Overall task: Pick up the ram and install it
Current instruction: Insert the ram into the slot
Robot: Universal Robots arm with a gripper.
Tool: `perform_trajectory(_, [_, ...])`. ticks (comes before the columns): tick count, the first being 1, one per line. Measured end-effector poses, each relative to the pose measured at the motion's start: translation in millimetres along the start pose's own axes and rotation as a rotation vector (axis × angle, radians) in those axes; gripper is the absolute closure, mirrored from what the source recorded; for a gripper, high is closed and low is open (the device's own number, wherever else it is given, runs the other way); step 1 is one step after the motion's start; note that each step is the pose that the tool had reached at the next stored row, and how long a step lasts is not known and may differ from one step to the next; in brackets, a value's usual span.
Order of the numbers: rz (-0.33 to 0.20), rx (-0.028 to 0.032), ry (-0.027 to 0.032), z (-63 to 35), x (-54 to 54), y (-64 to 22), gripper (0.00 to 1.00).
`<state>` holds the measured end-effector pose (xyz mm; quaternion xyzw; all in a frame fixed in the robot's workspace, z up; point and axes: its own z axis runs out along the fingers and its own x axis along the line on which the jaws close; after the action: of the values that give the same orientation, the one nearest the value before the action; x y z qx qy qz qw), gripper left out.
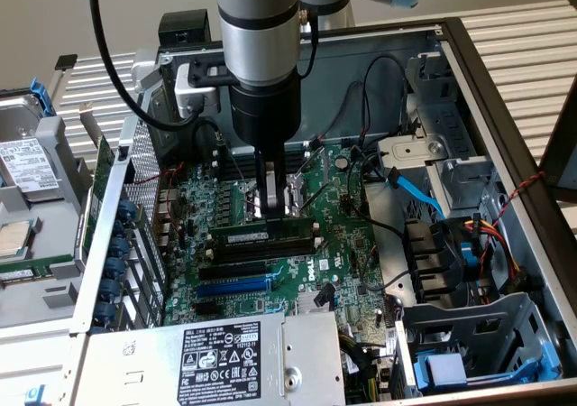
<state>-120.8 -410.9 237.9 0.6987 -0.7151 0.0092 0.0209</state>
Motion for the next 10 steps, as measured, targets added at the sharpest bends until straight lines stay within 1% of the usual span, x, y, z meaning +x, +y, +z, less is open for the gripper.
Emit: perform_trajectory(10, [0.000, 0.0014, -0.0001, 1.2, -0.1, 0.1, 0.88])
